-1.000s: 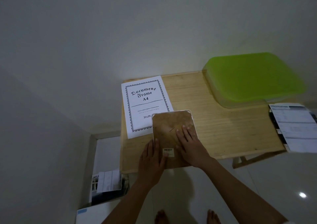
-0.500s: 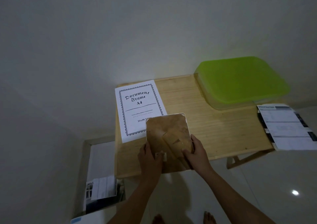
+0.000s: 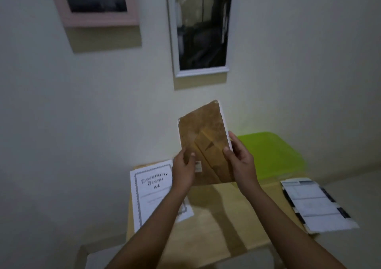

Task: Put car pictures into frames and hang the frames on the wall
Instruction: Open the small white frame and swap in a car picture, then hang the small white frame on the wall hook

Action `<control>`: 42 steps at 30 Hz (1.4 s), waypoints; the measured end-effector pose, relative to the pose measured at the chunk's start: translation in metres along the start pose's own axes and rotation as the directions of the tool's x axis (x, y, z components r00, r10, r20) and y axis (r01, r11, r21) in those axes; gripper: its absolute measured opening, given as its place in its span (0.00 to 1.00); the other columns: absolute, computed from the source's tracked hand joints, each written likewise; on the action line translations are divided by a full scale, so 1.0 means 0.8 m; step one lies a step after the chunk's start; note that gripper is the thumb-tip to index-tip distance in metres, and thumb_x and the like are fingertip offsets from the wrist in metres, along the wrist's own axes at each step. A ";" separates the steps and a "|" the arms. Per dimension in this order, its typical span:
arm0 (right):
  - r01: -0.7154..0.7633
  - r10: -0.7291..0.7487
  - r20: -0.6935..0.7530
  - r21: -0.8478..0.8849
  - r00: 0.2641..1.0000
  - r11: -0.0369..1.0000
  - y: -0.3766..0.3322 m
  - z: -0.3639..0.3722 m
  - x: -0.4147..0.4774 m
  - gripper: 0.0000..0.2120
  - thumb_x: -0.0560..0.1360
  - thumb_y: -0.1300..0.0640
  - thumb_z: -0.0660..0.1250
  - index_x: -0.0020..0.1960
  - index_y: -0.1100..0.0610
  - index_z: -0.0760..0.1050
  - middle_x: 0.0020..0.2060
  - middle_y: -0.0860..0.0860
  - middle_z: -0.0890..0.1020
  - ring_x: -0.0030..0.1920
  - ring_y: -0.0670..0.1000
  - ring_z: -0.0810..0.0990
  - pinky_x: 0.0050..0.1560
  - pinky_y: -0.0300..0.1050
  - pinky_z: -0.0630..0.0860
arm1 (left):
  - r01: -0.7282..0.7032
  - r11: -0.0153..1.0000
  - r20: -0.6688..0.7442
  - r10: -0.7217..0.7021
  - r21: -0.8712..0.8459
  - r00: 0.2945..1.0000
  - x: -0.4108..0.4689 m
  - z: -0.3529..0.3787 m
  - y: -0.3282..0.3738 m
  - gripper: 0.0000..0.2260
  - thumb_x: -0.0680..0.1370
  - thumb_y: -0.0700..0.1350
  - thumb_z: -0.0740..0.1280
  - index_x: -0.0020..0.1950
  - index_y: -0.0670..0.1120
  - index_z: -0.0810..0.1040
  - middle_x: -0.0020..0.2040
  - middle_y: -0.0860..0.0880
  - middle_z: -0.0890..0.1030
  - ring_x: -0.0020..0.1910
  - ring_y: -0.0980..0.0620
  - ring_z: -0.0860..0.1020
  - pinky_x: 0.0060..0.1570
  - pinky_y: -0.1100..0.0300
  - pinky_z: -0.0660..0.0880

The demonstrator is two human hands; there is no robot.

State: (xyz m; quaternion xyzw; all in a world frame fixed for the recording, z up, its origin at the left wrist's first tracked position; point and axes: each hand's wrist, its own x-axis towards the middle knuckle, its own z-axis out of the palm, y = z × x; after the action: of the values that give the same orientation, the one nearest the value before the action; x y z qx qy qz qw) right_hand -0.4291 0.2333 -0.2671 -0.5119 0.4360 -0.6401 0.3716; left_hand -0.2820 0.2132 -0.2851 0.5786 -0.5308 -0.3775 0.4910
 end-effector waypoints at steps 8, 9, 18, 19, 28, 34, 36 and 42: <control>0.437 -0.431 0.090 -0.300 0.898 0.848 -0.101 -0.017 0.046 0.21 0.76 0.62 0.63 0.68 0.56 0.67 0.63 0.43 0.72 0.63 0.34 0.71 0.60 0.32 0.72 | -0.296 0.923 0.041 0.315 -0.246 0.948 0.036 0.006 0.195 0.26 0.77 0.61 0.57 0.74 0.60 0.54 0.70 0.50 0.68 0.65 0.48 0.71 0.63 0.45 0.71; 0.501 -0.492 0.124 -0.365 0.862 0.785 -0.108 -0.017 0.049 0.21 0.75 0.61 0.63 0.68 0.58 0.68 0.63 0.43 0.72 0.62 0.32 0.71 0.59 0.30 0.71 | -0.308 0.917 0.054 0.332 -0.254 0.942 0.036 0.005 0.212 0.27 0.77 0.61 0.58 0.74 0.62 0.51 0.70 0.50 0.68 0.64 0.47 0.71 0.62 0.44 0.72; 0.652 -0.533 0.378 -0.487 0.757 0.581 -0.101 0.002 0.038 0.24 0.76 0.64 0.63 0.71 0.58 0.65 0.58 0.53 0.76 0.57 0.46 0.75 0.56 0.32 0.69 | -0.315 0.928 -0.098 0.301 -0.201 0.949 0.029 -0.002 0.217 0.32 0.80 0.45 0.60 0.76 0.53 0.42 0.48 0.51 0.73 0.41 0.55 0.75 0.51 0.50 0.76; 0.638 -0.512 0.382 -0.490 0.769 0.594 -0.097 0.006 0.034 0.24 0.76 0.63 0.63 0.71 0.56 0.65 0.57 0.52 0.76 0.57 0.46 0.74 0.56 0.31 0.69 | -0.292 0.935 -0.118 0.273 -0.202 0.955 0.029 -0.005 0.212 0.31 0.80 0.45 0.58 0.76 0.52 0.42 0.54 0.48 0.74 0.45 0.51 0.76 0.52 0.52 0.75; 0.636 -0.370 0.541 -0.468 0.755 0.614 -0.066 0.031 0.011 0.22 0.79 0.57 0.59 0.72 0.51 0.62 0.66 0.47 0.69 0.66 0.41 0.66 0.64 0.29 0.62 | -0.169 0.947 -0.223 0.109 -0.273 0.969 0.041 -0.038 0.176 0.27 0.81 0.44 0.57 0.76 0.49 0.47 0.66 0.42 0.70 0.51 0.51 0.74 0.50 0.57 0.73; 0.521 -0.318 0.445 -0.472 0.837 0.712 -0.058 -0.012 0.027 0.20 0.77 0.49 0.56 0.68 0.51 0.69 0.62 0.47 0.75 0.62 0.39 0.71 0.61 0.34 0.69 | -0.161 0.962 -0.203 0.116 -0.221 0.972 0.069 -0.057 0.167 0.24 0.81 0.46 0.57 0.75 0.51 0.53 0.68 0.41 0.69 0.58 0.43 0.76 0.55 0.46 0.77; 0.505 -0.393 0.318 -0.519 0.863 0.690 -0.062 -0.033 0.048 0.18 0.78 0.53 0.57 0.66 0.55 0.72 0.60 0.50 0.76 0.60 0.41 0.73 0.62 0.36 0.70 | -0.182 0.964 -0.142 0.156 -0.196 0.977 0.081 -0.054 0.170 0.23 0.81 0.47 0.58 0.74 0.51 0.55 0.67 0.42 0.71 0.55 0.44 0.77 0.48 0.52 0.79; 0.277 -0.322 -0.028 -0.444 0.946 0.852 -0.072 -0.088 0.114 0.18 0.77 0.64 0.61 0.67 0.58 0.70 0.62 0.51 0.76 0.61 0.47 0.74 0.60 0.37 0.71 | -0.254 0.927 0.041 0.275 -0.276 0.960 0.098 -0.001 0.196 0.24 0.81 0.44 0.58 0.75 0.54 0.55 0.62 0.50 0.70 0.46 0.56 0.77 0.40 0.63 0.77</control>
State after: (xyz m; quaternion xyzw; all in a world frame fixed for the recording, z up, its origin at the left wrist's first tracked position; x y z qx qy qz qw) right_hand -0.5182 0.1813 -0.1897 -0.6101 0.5007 -0.6020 0.1214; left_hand -0.3078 0.1428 -0.1267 0.4144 -0.5670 -0.3989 0.5897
